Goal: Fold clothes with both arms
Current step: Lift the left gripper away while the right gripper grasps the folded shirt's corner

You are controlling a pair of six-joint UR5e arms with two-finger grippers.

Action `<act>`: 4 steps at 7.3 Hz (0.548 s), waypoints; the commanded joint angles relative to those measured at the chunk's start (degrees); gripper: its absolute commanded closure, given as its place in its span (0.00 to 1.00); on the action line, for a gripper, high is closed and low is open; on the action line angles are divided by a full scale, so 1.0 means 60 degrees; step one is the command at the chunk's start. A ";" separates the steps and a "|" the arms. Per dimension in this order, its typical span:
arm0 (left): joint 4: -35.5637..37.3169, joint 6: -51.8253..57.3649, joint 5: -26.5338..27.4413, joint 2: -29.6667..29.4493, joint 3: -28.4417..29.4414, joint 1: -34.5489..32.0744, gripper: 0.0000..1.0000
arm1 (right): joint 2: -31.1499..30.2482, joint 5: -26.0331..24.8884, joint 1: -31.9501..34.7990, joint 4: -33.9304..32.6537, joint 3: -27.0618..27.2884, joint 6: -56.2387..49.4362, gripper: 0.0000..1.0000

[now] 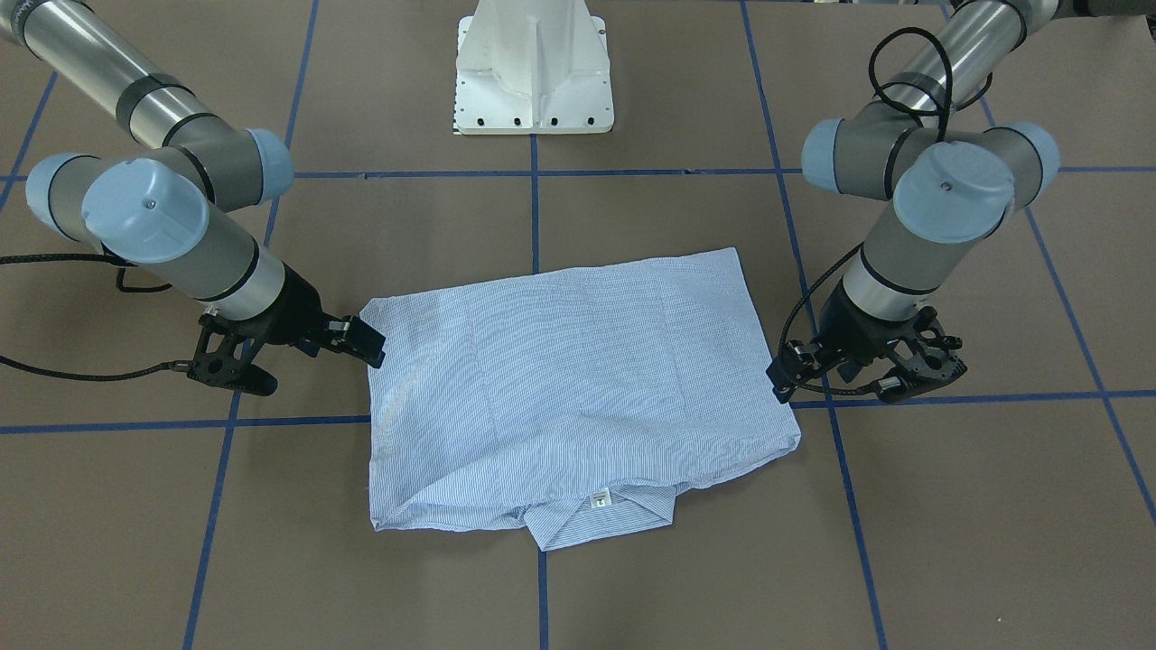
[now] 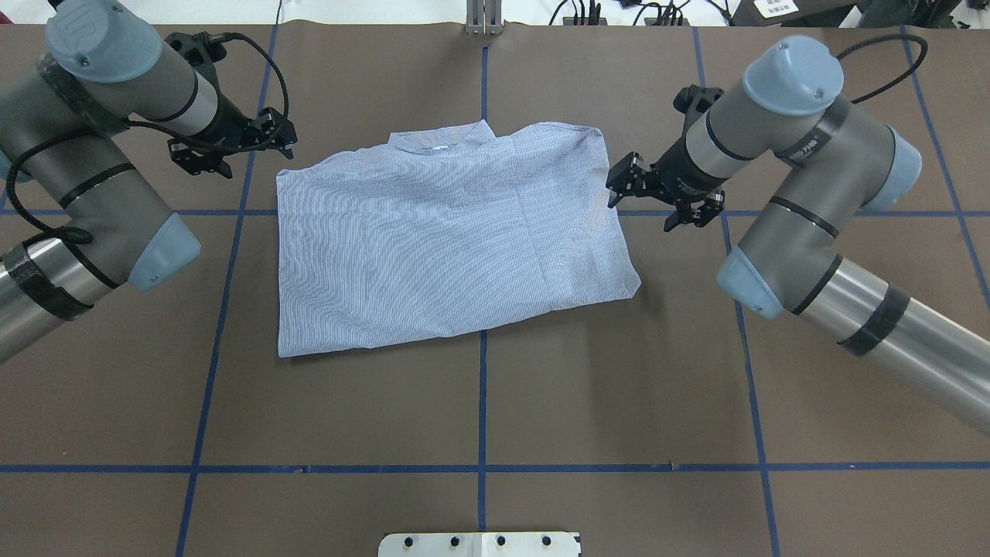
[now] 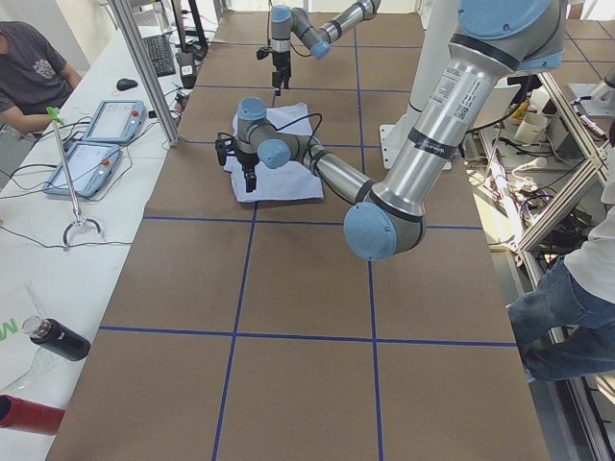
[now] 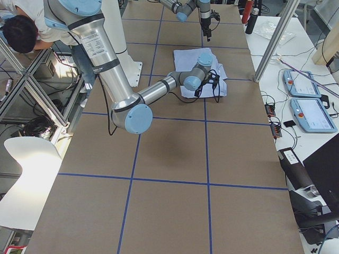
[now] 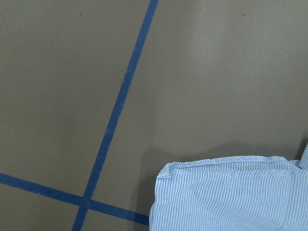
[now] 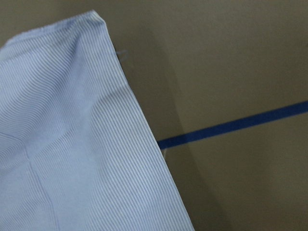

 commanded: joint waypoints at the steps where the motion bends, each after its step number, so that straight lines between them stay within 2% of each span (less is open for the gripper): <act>1: 0.0034 -0.0020 0.0000 0.0032 -0.0218 -0.0008 0.00 | -0.0511 -0.0256 -0.0840 -0.0001 0.0350 -0.0009 0.00; 2: 0.0034 -0.0020 0.0015 0.0046 -0.0262 -0.0023 0.00 | -0.0540 -0.0301 -0.0930 -0.0001 0.0350 -0.0009 0.02; 3: 0.0034 -0.0020 0.0015 0.0047 -0.0277 -0.0096 0.00 | -0.0512 -0.0272 -0.0946 -0.0001 0.0335 -0.0009 0.25; 4: 0.0034 -0.0020 0.0000 0.0047 -0.0277 -0.0111 0.00 | -0.0453 -0.0243 -0.0960 -0.0015 0.0335 -0.0009 0.65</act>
